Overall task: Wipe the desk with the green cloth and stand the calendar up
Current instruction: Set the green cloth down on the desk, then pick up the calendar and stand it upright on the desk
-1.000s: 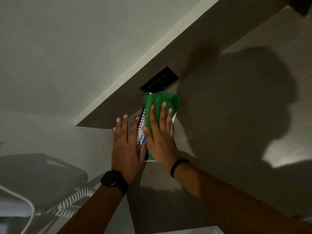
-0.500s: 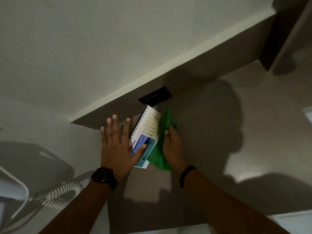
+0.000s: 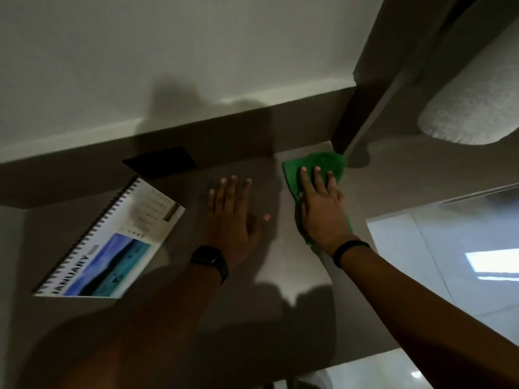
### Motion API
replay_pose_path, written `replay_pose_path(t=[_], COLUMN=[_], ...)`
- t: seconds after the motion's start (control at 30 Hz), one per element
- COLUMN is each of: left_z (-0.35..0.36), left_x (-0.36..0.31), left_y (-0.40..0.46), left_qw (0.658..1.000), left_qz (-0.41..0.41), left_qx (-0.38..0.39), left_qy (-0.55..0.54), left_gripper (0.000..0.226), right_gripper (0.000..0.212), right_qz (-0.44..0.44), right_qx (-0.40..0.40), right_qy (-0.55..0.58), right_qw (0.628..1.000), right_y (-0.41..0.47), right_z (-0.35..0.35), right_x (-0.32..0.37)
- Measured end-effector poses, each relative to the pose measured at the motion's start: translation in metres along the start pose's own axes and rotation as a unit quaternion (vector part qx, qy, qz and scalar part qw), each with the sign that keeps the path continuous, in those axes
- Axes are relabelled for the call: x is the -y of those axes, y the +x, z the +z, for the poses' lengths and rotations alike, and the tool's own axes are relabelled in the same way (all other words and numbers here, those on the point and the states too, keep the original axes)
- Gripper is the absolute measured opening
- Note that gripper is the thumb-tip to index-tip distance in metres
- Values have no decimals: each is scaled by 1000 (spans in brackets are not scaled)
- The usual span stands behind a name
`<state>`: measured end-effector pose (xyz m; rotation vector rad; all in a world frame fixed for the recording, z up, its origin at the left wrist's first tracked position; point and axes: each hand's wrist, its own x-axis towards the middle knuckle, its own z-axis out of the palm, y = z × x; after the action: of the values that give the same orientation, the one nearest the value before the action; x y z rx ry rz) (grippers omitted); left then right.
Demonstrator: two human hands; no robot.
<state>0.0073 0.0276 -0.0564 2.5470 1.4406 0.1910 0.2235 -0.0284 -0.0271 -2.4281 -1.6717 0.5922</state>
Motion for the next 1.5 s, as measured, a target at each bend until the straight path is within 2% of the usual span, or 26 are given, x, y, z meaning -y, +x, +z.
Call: replay_pose_path(t=[0.13, 0.23, 0.47, 0.57, 0.63, 0.67, 0.7, 0.77, 0.8, 0.87, 0.9, 0.97, 1.0, 1.07, 1.17, 1.27, 1.5], left_z=[36, 46, 50, 41, 28, 20, 11, -3, -9, -20, -27, -40, -44, -43, -39, -41, -61], left_x=[4, 7, 10, 10, 8, 7, 5, -1, -3, -2, 3, 21, 32, 50, 65, 88, 186], left_y=[-2, -4, -3, -5, -16, -27, -41, -78, -97, -130, -142, -154, -158, -165, -167, -168, -137], left_qw=[999, 999, 999, 998, 988, 970, 937, 834, 783, 703, 673, 637, 624, 605, 600, 625, 663], left_qz=[-35, -37, -38, -53, -111, -154, -197, -272, -306, -366, -387, -414, -422, -435, -445, -433, -424], left_qx=[21, -1, -4, 6, -30, -65, -109, -220, -278, -367, -399, -434, -443, -444, -417, -396, -291], left_qy=[10, 25, 13, -25, -108, -180, -267, -427, -465, -487, -488, -484, -485, -497, -519, -515, -544], left_gripper=[84, 83, 84, 88, 91, 91, 90, 87, 86, 82, 77, 61, 61, 78, 84, 83, 60], right_gripper=[60, 59, 61, 63, 61, 58, 55, 51, 51, 54, 56, 59, 59, 57, 53, 57, 77], right_qz=[0, -6, -9, -13, -67, -108, -144, -178, -186, -194, -196, -194, -198, -207, -179, -163, -109], right_qx=[-30, -54, -30, -36, -47, -35, -8, 65, 101, 160, 180, 193, 190, 179, 161, 144, 85], right_qy=[-47, -60, -60, -47, 6, 54, 108, 188, 208, 230, 239, 262, 273, 290, 329, 351, 456], right_qw=[998, 997, 998, 998, 997, 992, 984, 964, 955, 940, 934, 925, 922, 917, 913, 911, 879], right_y=[2, 5, 3, 0, -1, 0, 2, 6, 8, 11, 11, 11, 11, 9, 4, -4, -45], right_z=[26, 36, 28, 15, 7, 5, 5, 10, 14, 26, 33, 47, 53, 63, 71, 77, 100], right_x=[-17, -20, -17, -1, 26, 44, 64, 104, 125, 160, 175, 195, 202, 209, 215, 221, 250])
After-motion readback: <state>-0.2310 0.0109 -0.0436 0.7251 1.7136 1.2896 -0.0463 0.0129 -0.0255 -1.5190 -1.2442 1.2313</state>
